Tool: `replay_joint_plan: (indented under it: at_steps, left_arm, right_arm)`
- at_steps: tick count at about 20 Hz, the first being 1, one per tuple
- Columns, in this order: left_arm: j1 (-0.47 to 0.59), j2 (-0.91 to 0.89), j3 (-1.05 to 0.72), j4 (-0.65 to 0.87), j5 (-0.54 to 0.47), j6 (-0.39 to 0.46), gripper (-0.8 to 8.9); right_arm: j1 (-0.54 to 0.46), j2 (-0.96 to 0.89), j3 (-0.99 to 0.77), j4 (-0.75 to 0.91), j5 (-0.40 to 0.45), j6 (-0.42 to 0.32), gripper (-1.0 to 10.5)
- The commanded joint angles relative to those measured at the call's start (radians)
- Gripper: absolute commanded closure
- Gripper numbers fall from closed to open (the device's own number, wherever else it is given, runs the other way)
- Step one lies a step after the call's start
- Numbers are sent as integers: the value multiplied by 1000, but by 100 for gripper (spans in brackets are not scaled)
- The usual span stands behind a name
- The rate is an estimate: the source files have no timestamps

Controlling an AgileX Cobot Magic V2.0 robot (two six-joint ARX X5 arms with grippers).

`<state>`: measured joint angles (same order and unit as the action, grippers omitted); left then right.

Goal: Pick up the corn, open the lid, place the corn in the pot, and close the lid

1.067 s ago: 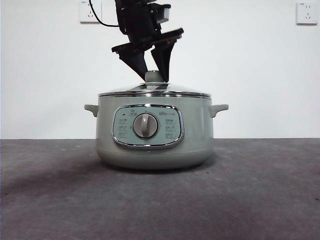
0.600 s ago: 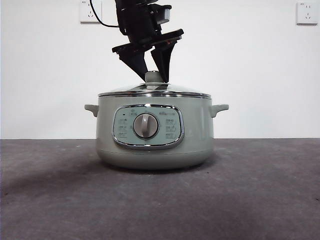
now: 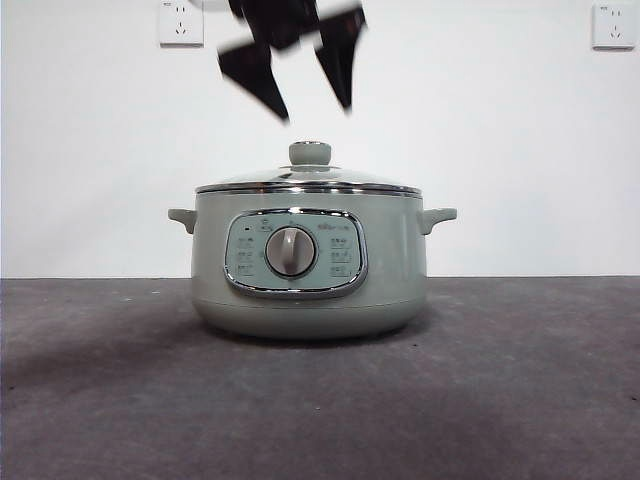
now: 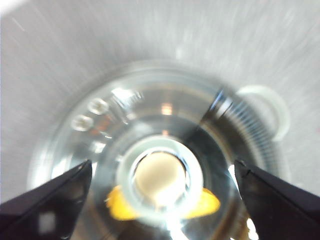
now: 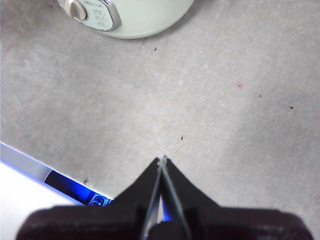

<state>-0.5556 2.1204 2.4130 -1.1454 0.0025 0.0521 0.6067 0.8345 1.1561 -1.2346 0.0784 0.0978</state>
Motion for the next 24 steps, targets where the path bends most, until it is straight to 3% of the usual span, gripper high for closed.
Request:
replay_joint_plan:
  at_steps: [1,3,11,18,20,21,24]
  left_arm:
    - [-2,-91,-3,-63,-2,0,505]
    - [-3,-171,-3,-146,-2,6,845]
    - [-8,-509,-3,-174,5,-30,815]
    - [-2,-618,-2,-174,-3,-29,815]
    - [17,-636,-3,-172,-55,195,814]
    - [35,-652,-15,-172,-63,229,814]
    - [106,-758,-163,-157,-19,229,814]
  right_arm:
    - [1,-2,-10,0,9,0,948]
    - [1,0,-10,0,19,1,948]
    - [1,0,-10,6,20,1,948]
    - [1,0,-10,7,20,1,948]
    - [1,0,-10,7,20,0,948]
    - [1,0,-10,7,19,1,948]
    - [1,0,-10,7,20,0,948]
